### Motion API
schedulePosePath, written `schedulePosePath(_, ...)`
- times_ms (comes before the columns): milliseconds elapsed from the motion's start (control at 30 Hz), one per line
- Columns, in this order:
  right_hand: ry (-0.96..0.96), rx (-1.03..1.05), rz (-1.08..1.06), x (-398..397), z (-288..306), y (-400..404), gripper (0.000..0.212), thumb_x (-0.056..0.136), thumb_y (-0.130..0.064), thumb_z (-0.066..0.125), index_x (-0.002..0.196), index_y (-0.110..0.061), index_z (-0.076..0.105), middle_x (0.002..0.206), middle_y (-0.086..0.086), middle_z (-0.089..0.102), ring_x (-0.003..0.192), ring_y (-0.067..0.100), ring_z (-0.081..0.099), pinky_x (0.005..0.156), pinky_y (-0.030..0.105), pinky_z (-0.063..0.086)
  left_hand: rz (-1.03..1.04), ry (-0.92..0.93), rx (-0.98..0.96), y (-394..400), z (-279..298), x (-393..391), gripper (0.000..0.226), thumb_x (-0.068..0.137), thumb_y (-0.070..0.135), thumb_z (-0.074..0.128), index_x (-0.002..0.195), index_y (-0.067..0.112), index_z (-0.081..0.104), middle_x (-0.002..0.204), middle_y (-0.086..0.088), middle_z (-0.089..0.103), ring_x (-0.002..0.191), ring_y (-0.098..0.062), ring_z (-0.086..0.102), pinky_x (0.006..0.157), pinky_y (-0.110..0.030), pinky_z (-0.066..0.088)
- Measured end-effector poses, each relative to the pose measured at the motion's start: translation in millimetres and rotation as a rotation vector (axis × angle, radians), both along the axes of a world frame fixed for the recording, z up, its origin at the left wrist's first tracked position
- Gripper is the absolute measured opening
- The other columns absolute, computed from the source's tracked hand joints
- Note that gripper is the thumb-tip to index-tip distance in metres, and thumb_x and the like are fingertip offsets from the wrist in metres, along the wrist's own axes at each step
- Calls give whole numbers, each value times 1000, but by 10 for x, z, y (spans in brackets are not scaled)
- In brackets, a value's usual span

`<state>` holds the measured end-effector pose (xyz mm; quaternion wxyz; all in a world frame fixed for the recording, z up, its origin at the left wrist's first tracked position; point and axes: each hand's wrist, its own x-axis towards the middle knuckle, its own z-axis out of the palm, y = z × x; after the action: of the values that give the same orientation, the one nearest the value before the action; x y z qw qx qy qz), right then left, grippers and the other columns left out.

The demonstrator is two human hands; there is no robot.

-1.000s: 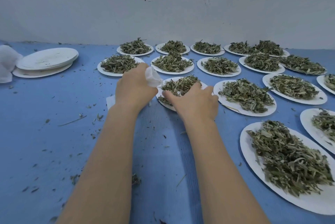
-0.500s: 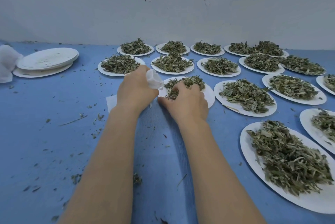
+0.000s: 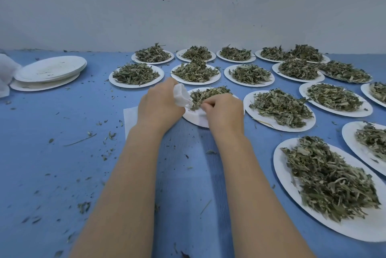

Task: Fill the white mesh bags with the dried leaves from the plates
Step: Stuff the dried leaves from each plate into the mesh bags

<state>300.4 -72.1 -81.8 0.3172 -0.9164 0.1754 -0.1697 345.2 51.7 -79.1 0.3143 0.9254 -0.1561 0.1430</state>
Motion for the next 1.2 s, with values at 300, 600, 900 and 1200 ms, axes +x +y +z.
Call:
schedulePosePath(300,-296,51,169,-116,90,-174,8,82,-11,69,84,-13,76,80,3,71,74,13,60,69,19,42,-31,-177,200,-121,-91,17,39,76,22,63,113,16,50,105,-6,55,98,-30,50,77,-35,34)
schedulePosePath(600,-269,-70,400,-108,284,-120,32,81,-1,57,55,-19,60,57,9,50,64,21,36,56,28,27,-93,-268,153,-250,-60,-49,35,76,22,59,109,13,53,103,-4,58,97,-27,51,85,-36,34)
schedulePosePath(900,117,-128,602,121,730,-113,18,87,-9,54,83,-3,70,58,0,43,41,5,31,38,11,24,-122,1,-93,-161,99,15,28,68,28,68,86,18,49,77,4,56,79,-21,56,62,-33,43)
schedulePosePath(1200,47,2,619,284,736,-146,14,74,-4,63,83,-4,73,64,6,55,54,9,41,51,19,37,-196,-56,94,-85,259,163,40,70,27,71,98,14,45,92,0,55,86,-24,55,71,-36,44)
